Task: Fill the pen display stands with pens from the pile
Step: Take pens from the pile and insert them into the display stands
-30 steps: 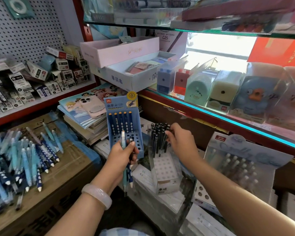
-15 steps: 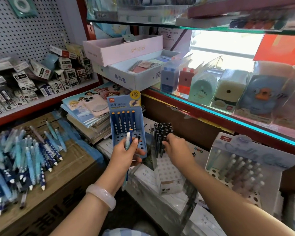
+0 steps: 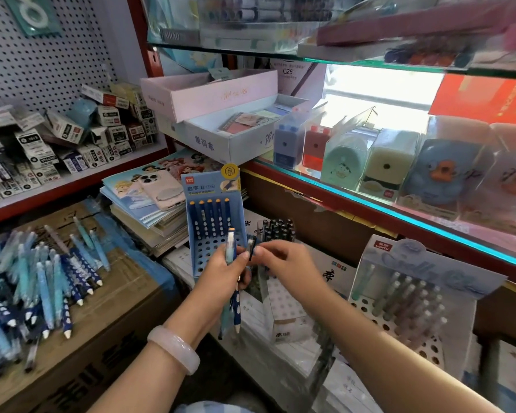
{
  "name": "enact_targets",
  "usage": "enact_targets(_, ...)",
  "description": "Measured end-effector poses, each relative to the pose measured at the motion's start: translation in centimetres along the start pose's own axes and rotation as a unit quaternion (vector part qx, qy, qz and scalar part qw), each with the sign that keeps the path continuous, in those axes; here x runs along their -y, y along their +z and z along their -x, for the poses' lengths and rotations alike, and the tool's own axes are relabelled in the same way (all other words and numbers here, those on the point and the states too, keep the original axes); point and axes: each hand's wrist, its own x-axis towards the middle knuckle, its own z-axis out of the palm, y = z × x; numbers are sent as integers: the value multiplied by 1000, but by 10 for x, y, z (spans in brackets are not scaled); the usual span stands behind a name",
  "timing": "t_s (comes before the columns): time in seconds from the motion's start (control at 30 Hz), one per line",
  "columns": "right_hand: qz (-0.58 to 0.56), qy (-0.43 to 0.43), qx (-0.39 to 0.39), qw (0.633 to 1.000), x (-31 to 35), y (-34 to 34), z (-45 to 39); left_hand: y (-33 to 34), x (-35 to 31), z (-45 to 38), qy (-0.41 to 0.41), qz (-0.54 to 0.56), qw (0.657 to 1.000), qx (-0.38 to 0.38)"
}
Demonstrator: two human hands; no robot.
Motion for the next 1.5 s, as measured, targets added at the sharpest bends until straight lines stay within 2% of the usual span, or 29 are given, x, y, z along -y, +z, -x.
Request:
enact_targets(0.1, -60, 20, 7, 998, 4, 4, 1, -1, 0, 2, 6, 13, 1000, 10)
enact_targets(0.17, -98, 32, 4, 995, 7, 1, 1, -5, 0, 1, 2, 40, 999, -9)
enact_targets(0.27, -119, 40, -66, 990, 10, -14, -2, -8, -1, 0, -17, 81, 995, -47)
enact_targets(0.4, -33, 0, -143, 989, 4, -42, -11, -10, 0, 1, -34, 67, 994, -75)
enact_targets(0.6, -22, -15, -217, 976, -8, -57, -20, -8, 2, -1, -21, 50, 995, -82)
enact_targets(0.67, 15, -14, -231, 973, -13, -61, -23, -7, 2, -2, -37, 46, 994, -94)
enact_targets(0.83, 208, -28, -165, 964, -31, -46, -19, -5, 4, -4, -67, 21, 993, -91)
enact_targets(0.97, 229, -38, -178, 956, -30, -39, -24, -6, 6, -3, -51, -12, 997, -58)
enact_targets(1.13, 264, -60, -166, 948, -27, -35, -29, -5, 4, 1, -24, 0, 999, -22)
enact_targets(1.27, 305, -49, -124, 943, -29, -30, -27, -6, 5, 0, -13, -2, 999, -38)
enact_targets(1.5, 343, 24, -67, 936, -36, -21, -29, -9, 8, -4, -16, 26, 996, -78)
